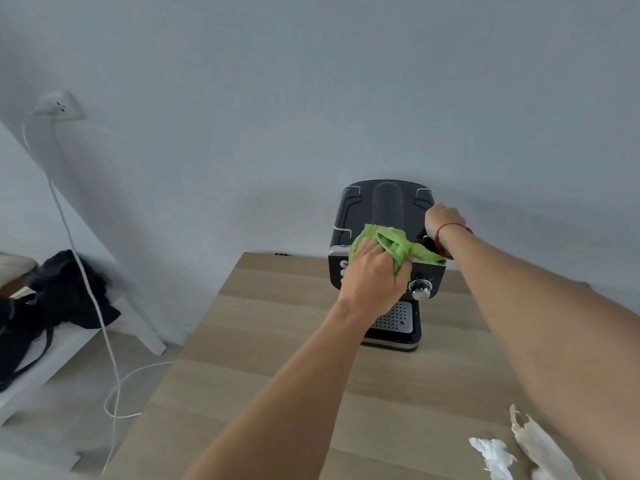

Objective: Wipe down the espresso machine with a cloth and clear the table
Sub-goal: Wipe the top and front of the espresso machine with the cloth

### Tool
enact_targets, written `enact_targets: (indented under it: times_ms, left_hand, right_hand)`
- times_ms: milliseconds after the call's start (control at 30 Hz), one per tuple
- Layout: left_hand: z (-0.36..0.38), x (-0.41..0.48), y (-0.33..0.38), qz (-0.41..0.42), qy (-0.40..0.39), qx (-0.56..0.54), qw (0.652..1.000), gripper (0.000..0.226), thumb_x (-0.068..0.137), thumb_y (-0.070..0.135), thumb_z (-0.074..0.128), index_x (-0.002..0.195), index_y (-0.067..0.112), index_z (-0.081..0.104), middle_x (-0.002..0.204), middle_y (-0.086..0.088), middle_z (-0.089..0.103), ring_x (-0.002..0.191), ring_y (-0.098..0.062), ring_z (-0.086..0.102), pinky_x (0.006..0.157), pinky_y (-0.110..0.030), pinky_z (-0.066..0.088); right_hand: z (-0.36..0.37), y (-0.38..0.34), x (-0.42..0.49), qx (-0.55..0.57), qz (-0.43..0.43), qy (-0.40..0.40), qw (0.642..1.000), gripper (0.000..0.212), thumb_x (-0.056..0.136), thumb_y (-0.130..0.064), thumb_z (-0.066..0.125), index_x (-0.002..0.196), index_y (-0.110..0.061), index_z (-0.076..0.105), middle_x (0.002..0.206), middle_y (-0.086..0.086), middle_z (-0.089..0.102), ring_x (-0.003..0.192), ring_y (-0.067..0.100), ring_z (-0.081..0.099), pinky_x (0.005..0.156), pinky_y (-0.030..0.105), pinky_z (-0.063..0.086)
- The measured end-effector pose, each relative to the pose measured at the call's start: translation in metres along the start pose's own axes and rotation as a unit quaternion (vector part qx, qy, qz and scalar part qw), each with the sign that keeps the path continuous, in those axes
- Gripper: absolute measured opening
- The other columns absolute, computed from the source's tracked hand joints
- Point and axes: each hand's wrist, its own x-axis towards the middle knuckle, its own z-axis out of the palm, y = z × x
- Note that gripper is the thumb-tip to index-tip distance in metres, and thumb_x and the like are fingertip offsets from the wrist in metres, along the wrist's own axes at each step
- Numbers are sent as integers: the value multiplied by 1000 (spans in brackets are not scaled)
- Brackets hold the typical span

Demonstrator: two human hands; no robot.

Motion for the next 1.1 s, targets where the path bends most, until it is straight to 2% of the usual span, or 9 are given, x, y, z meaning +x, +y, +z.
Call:
enact_targets:
  times_ms: [100,200,300,367,533,700,800,967,1100]
  left_hand:
    - [12,13,5,77,-30,59,995,33,86,26,43,78,7,68,84,-6,68,88,-27,58,87,-39,46]
    - [21,20,0,78,-63,119,988,41,86,32,38,95,9,71,101,-7,69,104,-29,58,100,-40,42]
    - [20,33,3,-15,-147,134,980,49,92,36,32,119,8,62,127,-10,59,128,-28,44,113,-40,29]
    - [19,49,10,-89,-199,126,968,48,95,33,34,126,3,56,138,-15,49,135,-31,33,117,-43,22]
    - [12,87,4,-238,-276,103,925,53,97,28,33,143,0,36,155,-19,23,144,-36,16,119,-49,14]
    - [7,117,-9,-348,-346,95,866,71,100,49,17,153,2,14,161,-18,-7,148,-30,-13,118,-46,-6]
    - [19,131,-22,-381,-339,103,854,78,97,57,15,153,4,12,160,-18,-14,147,-29,-19,118,-44,-10]
    - [38,143,-43,-376,-254,136,881,94,90,65,18,152,-5,4,160,-22,-8,149,-30,-13,119,-43,-8]
    - [37,136,-39,-342,-276,139,887,85,93,56,19,152,-3,3,159,-24,-10,148,-33,-15,119,-44,-9]
  right_hand:
    - [-5,2,1,10,5,-30,999,48,102,-17,16,144,-3,33,148,20,37,136,35,36,112,41,25]
    - [-8,4,-4,34,9,-75,997,50,101,-18,15,148,-7,28,144,19,41,132,35,41,113,43,30]
    - [-9,4,-5,40,11,-71,997,49,101,-21,17,144,-5,34,143,19,43,131,35,42,112,43,32]
    - [-8,5,-5,48,16,-58,997,52,101,-28,16,141,-2,38,143,19,44,131,35,42,111,42,32]
    - [-5,6,-2,65,0,-54,996,49,101,-24,17,138,-1,40,141,23,44,129,37,44,109,42,35]
    - [0,8,6,58,-2,-43,997,54,104,-31,14,140,-2,41,145,22,42,133,35,41,110,40,30]
    - [5,11,11,60,3,-29,998,50,104,-27,15,139,-5,42,143,20,45,131,35,43,110,42,31]
    - [12,12,27,80,25,-10,996,57,102,-39,13,138,-9,46,141,17,48,129,34,45,110,42,32]
    - [14,16,27,91,28,-2,995,58,100,-42,15,132,-11,53,134,18,54,122,34,50,104,42,36]
